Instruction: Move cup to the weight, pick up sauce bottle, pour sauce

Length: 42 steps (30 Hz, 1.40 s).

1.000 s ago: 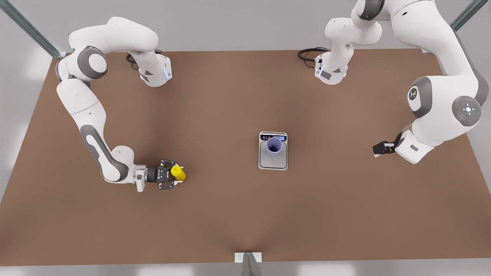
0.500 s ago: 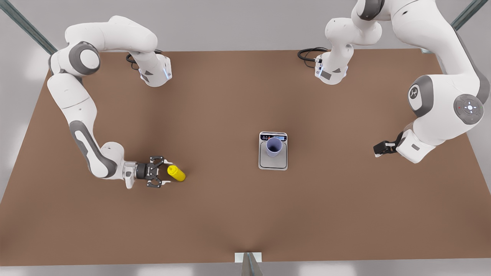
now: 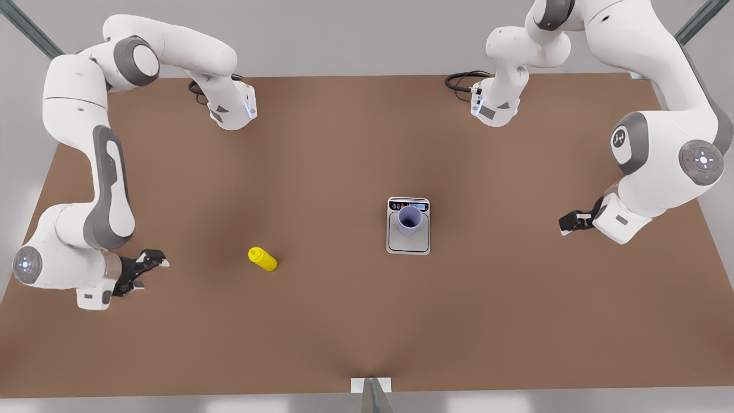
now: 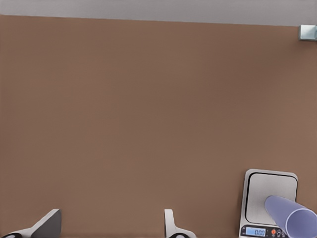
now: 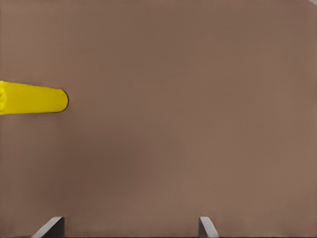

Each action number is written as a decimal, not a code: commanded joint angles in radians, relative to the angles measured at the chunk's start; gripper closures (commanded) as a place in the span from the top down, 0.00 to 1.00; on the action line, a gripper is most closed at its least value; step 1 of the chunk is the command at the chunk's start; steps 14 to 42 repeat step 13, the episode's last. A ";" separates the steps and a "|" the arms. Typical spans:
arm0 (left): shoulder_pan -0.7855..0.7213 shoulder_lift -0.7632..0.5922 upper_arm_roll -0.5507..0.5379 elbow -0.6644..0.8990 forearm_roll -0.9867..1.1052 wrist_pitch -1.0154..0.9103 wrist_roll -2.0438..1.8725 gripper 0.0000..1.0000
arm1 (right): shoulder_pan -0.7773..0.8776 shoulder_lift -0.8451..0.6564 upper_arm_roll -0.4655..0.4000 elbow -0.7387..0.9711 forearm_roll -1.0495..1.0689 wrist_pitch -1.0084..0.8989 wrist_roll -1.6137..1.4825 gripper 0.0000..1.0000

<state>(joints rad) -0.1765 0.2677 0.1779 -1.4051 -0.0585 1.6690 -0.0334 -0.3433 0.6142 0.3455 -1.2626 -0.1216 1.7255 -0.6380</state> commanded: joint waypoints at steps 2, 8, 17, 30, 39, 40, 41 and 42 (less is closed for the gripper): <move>0.000 -0.008 0.003 0.000 -0.001 -0.002 0.001 1.00 | 0.124 -0.077 -0.158 -0.024 0.039 -0.015 0.081 1.00; -0.001 -0.005 -0.001 0.074 -0.004 -0.012 -0.002 1.00 | 0.354 -0.406 -0.352 -0.265 0.123 -0.001 0.566 1.00; 0.003 -0.007 0.006 0.072 -0.009 -0.014 -0.002 1.00 | 0.356 -0.430 -0.352 -0.288 0.123 0.005 0.567 1.00; 0.003 -0.007 0.006 0.072 -0.009 -0.014 -0.002 1.00 | 0.356 -0.430 -0.352 -0.288 0.123 0.005 0.567 1.00; 0.003 -0.007 0.006 0.072 -0.009 -0.014 -0.002 1.00 | 0.356 -0.430 -0.352 -0.288 0.123 0.005 0.567 1.00; 0.003 -0.007 0.006 0.072 -0.009 -0.014 -0.002 1.00 | 0.356 -0.430 -0.352 -0.288 0.123 0.005 0.567 1.00; 0.003 -0.007 0.006 0.072 -0.009 -0.014 -0.002 1.00 | 0.356 -0.430 -0.352 -0.288 0.123 0.005 0.567 1.00; 0.003 -0.007 0.006 0.072 -0.009 -0.014 -0.002 1.00 | 0.356 -0.430 -0.352 -0.288 0.123 0.005 0.567 1.00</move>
